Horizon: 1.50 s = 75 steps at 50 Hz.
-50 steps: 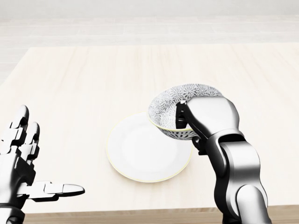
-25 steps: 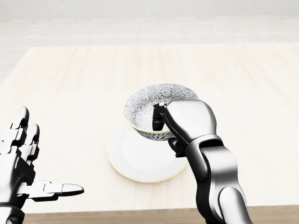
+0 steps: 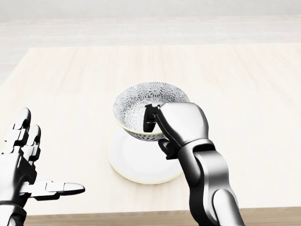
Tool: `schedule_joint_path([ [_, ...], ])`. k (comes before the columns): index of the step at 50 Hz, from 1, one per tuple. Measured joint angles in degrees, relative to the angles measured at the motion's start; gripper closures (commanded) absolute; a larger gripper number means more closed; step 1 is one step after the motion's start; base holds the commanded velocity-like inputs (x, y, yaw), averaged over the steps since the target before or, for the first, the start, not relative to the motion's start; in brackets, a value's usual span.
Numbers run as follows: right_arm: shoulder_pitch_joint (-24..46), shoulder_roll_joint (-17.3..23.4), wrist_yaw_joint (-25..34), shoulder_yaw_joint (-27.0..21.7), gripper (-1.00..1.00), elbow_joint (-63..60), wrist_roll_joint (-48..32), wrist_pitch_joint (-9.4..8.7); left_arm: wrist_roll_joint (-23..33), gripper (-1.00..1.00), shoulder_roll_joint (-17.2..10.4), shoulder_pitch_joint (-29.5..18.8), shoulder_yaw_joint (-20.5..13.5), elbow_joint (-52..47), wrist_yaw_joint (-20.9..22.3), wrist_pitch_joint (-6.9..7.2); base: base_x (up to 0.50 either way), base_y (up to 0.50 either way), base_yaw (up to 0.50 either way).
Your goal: Put the bowl on the plate.
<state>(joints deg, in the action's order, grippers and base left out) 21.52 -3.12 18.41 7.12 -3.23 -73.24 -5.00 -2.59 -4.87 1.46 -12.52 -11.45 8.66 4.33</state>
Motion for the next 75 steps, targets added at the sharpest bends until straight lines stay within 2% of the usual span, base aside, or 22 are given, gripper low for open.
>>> schedule_joint_path([
  [22, -0.7, -0.6, -5.3, 1.2, 0.44, 4.1, 4.8, 0.00, 0.0, -1.00, -0.4, -0.6, 0.0, 1.8, -0.5, -0.75, 0.00, 0.00, 0.00],
  [75, -2.0, -0.1, -9.8, 1.3, 0.43, 9.4, 8.5, 0.00, 0.0, -1.00, -0.7, -1.0, 0.2, 3.4, -0.9, -1.77, 0.00, 0.00, 0.00],
])
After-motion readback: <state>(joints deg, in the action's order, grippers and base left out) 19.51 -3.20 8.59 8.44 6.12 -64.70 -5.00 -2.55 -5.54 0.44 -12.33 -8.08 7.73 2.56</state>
